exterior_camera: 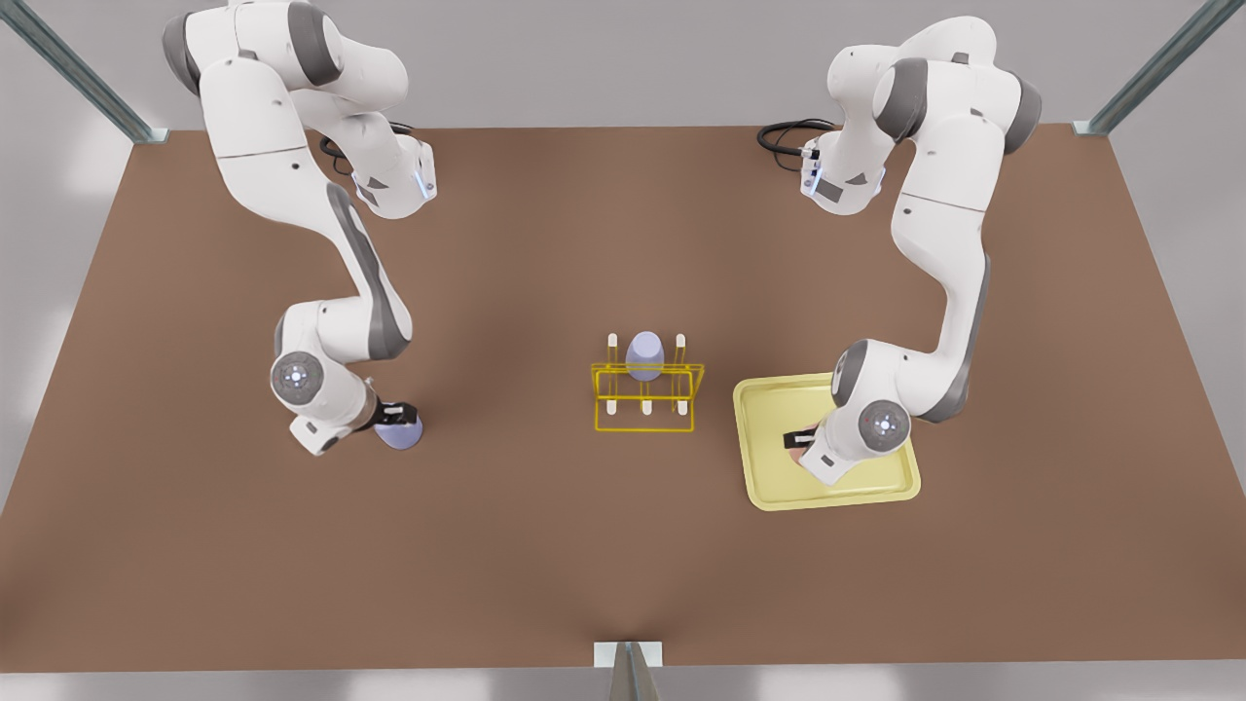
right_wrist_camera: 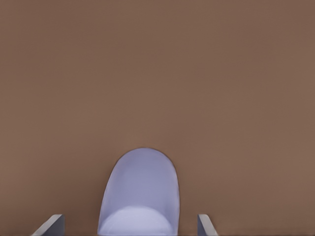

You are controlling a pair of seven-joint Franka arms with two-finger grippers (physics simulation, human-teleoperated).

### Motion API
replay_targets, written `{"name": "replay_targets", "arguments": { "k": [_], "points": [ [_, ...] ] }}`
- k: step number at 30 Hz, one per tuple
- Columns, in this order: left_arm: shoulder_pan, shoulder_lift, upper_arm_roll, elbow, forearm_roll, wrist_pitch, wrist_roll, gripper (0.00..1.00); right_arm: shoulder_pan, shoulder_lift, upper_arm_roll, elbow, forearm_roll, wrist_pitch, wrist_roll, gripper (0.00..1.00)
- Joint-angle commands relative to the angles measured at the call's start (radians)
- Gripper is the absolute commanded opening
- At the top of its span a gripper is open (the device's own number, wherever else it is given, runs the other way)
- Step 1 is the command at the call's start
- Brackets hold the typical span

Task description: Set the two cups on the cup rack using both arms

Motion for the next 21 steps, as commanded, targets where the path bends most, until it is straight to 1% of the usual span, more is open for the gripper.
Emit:
{"name": "replay_targets", "arguments": {
  "k": [1,6,9,11,16,18,21],
  "points": [
    [0.000,-0.001,0.000,-0.002,0.001,0.042,0.022,1.00,0.000,0.000,0.000,-0.014,0.000,0.061,0.067,1.00],
    [0.002,-0.009,0.000,-0.061,0.003,0.040,0.023,1.00,0.000,0.014,0.001,-0.054,0.000,0.113,0.067,1.00],
    [0.002,-0.009,0.000,-0.061,0.003,0.053,0.022,1.00,0.000,0.026,0.001,-0.060,0.000,0.116,0.067,1.00],
    [0.002,-0.007,0.000,-0.061,0.003,0.053,0.022,0.94,0.000,0.027,0.001,-0.066,0.000,0.117,0.067,1.00],
    [0.002,-0.007,0.000,-0.059,0.003,0.063,0.022,0.94,0.000,0.052,0.001,-0.066,-0.002,0.117,0.066,1.00],
    [0.002,-0.007,0.000,-0.059,0.001,0.067,0.022,0.91,0.000,0.053,0.001,-0.068,-0.002,0.117,0.064,1.00],
    [0.002,-0.009,0.000,-0.058,0.001,0.067,0.022,0.91,-0.001,0.055,0.001,-0.072,-0.002,0.117,0.063,1.00]
  ]
}}
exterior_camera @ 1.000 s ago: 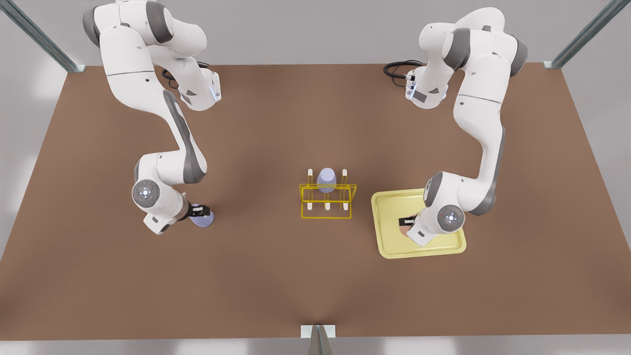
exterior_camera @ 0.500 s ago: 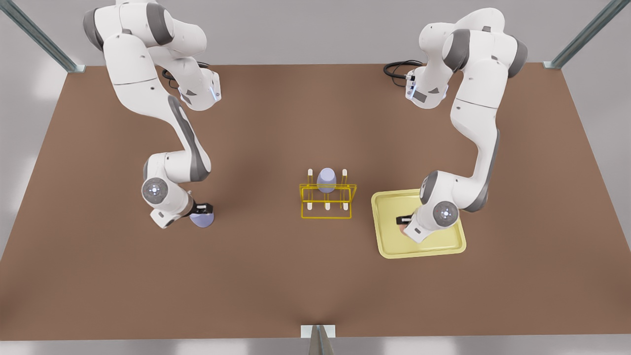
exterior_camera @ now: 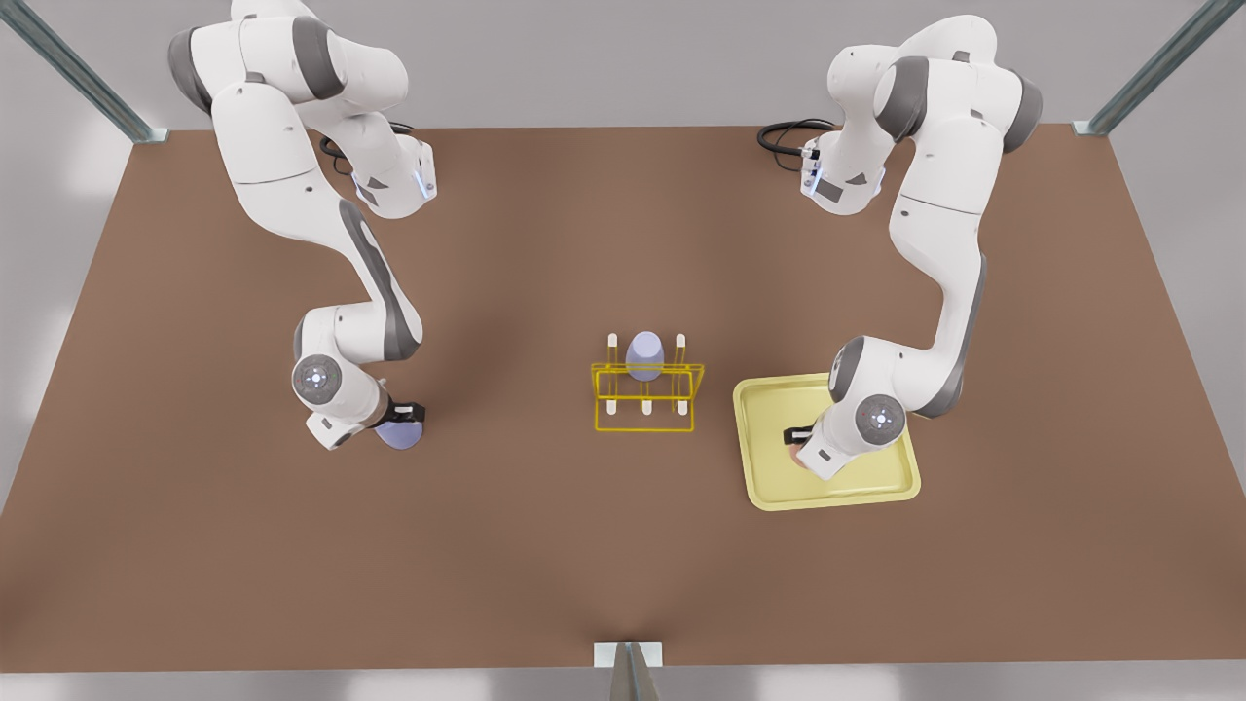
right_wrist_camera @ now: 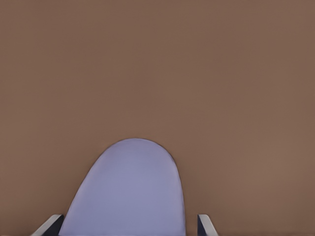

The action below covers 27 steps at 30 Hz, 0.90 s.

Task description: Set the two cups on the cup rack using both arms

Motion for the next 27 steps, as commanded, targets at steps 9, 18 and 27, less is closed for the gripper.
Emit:
{"name": "replay_targets", "arguments": {
  "k": [9,18,27],
  "points": [
    [0.000,0.000,0.000,0.004,0.003,0.020,0.004,0.89,0.000,0.007,0.000,-0.001,-0.001,0.005,0.010,1.00],
    [0.000,0.003,0.000,0.004,0.006,0.058,0.004,0.89,0.000,0.009,0.000,0.008,-0.003,0.000,0.001,0.79],
    [0.000,0.005,0.000,0.004,0.003,0.081,0.002,0.85,0.011,-0.019,0.006,0.045,0.002,-0.009,-0.002,0.79]
  ]
}}
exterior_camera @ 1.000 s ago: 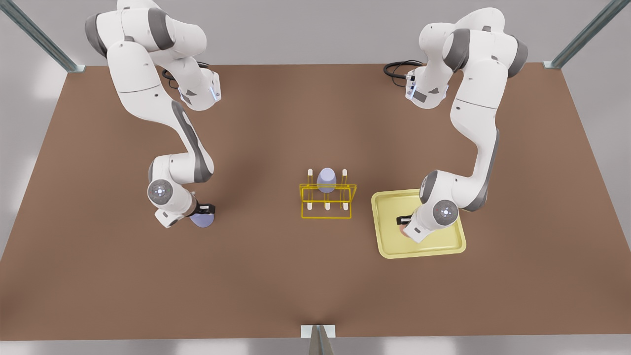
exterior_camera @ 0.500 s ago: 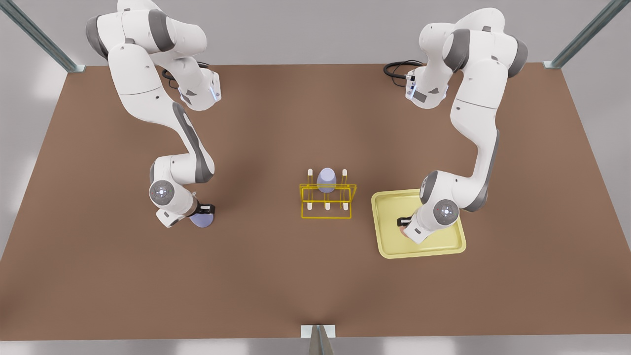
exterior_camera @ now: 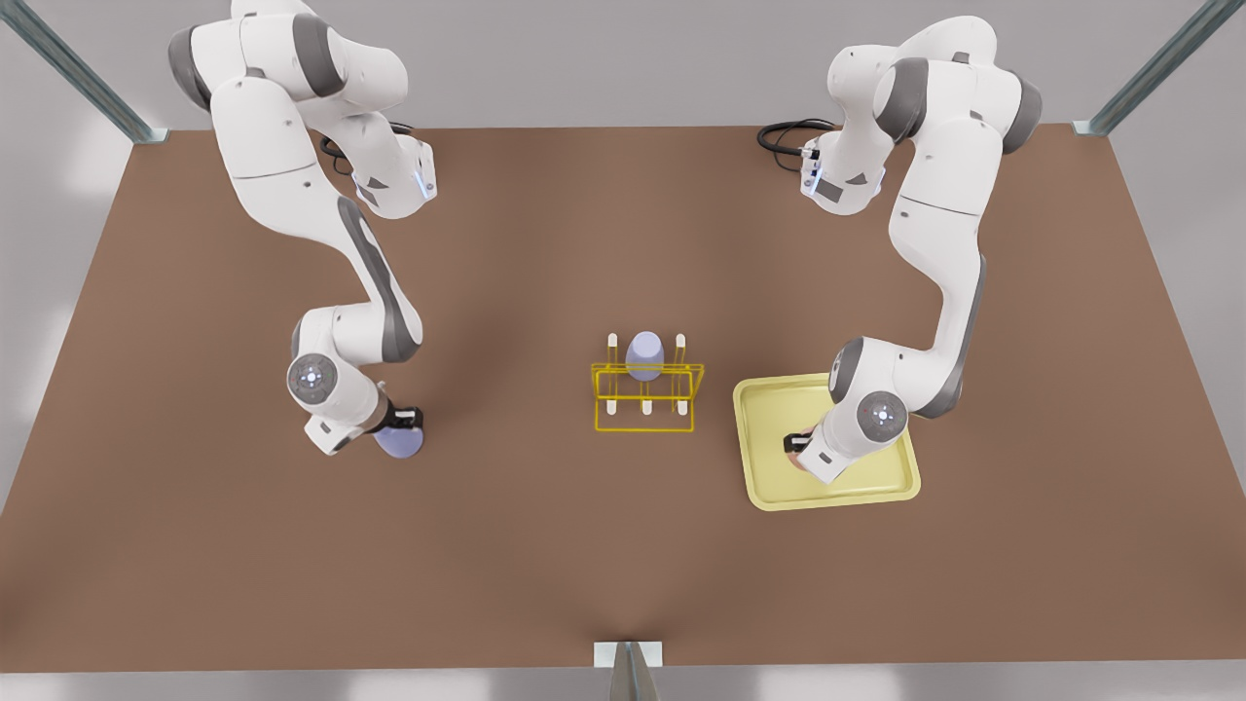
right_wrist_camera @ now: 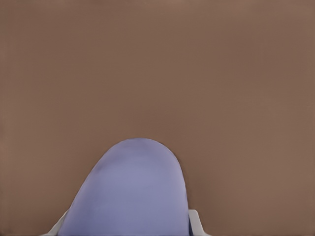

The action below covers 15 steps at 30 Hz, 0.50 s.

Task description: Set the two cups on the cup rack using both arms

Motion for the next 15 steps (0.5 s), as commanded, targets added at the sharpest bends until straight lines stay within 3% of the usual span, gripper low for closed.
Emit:
{"name": "replay_targets", "arguments": {
  "k": [1,15],
  "points": [
    [0.000,-0.002,0.000,0.000,-0.001,0.009,-0.004,0.85,0.005,-0.014,0.012,0.010,-0.027,-0.012,0.047,0.79],
    [-0.003,-0.024,-0.002,0.005,-0.001,-0.037,-0.009,0.82,0.016,0.026,0.273,0.235,0.289,-0.003,0.047,0.79]
  ]
}}
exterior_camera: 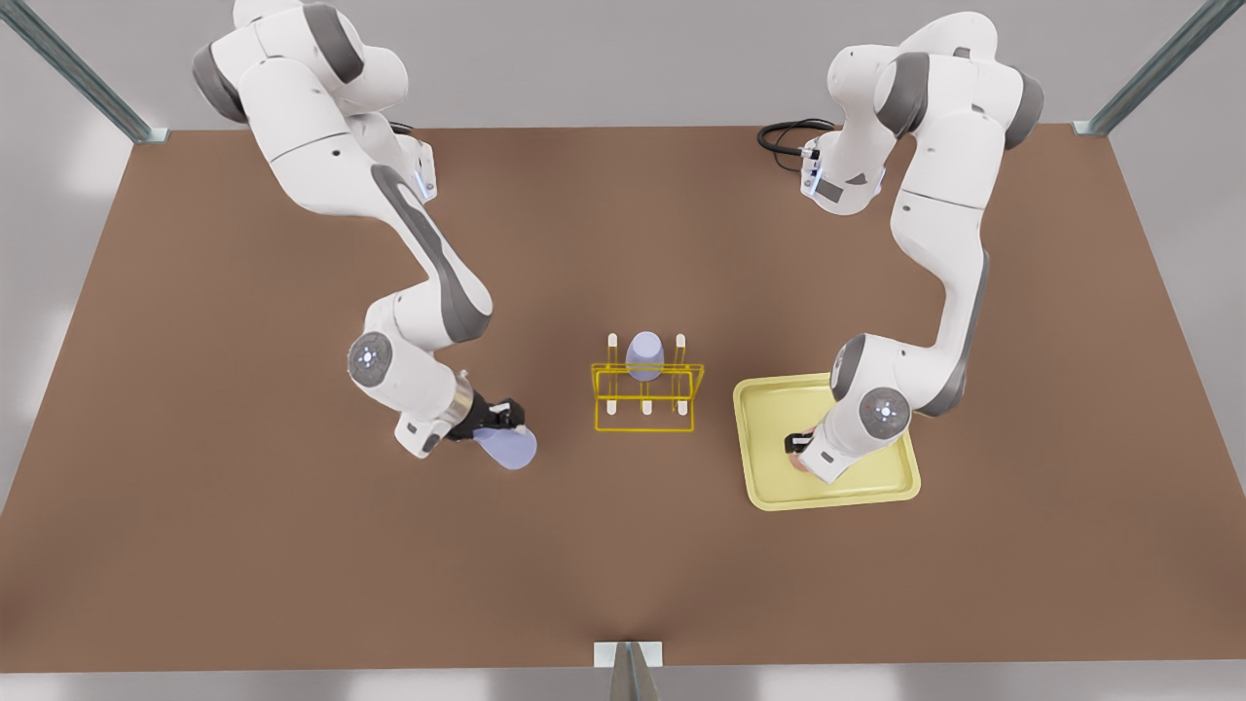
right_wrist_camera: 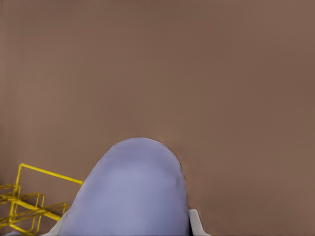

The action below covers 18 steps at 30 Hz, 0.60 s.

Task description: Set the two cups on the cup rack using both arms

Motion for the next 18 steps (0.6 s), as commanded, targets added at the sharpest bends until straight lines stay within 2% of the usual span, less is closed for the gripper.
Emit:
{"name": "replay_targets", "arguments": {
  "k": [1,3,6,10,13,18],
  "points": [
    [-0.002,0.003,-0.001,0.017,-0.003,-0.054,-0.007,0.82,0.001,-0.002,0.024,0.006,0.018,-0.008,0.096,0.79],
    [-0.004,-0.002,-0.001,0.022,-0.013,-0.089,-0.011,0.82,0.001,-0.010,0.059,0.018,0.041,-0.008,0.096,0.79],
    [-0.011,-0.002,-0.038,0.157,-0.050,-0.261,-0.083,0.82,0.003,-0.018,0.091,0.020,0.044,-0.005,0.096,0.79],
    [-0.028,0.001,-0.098,0.254,-0.049,-0.377,-0.249,0.82,0.007,-0.011,0.108,0.041,0.056,-0.005,0.094,0.79],
    [-0.030,0.001,-0.134,0.317,-0.052,-0.447,-0.344,0.82,0.027,-0.001,0.114,0.057,0.058,0.005,0.094,0.79],
    [-0.030,0.006,-0.200,0.350,-0.066,-0.454,-0.464,0.82,0.062,0.030,0.114,0.066,0.056,0.027,0.091,0.79]
  ]
}}
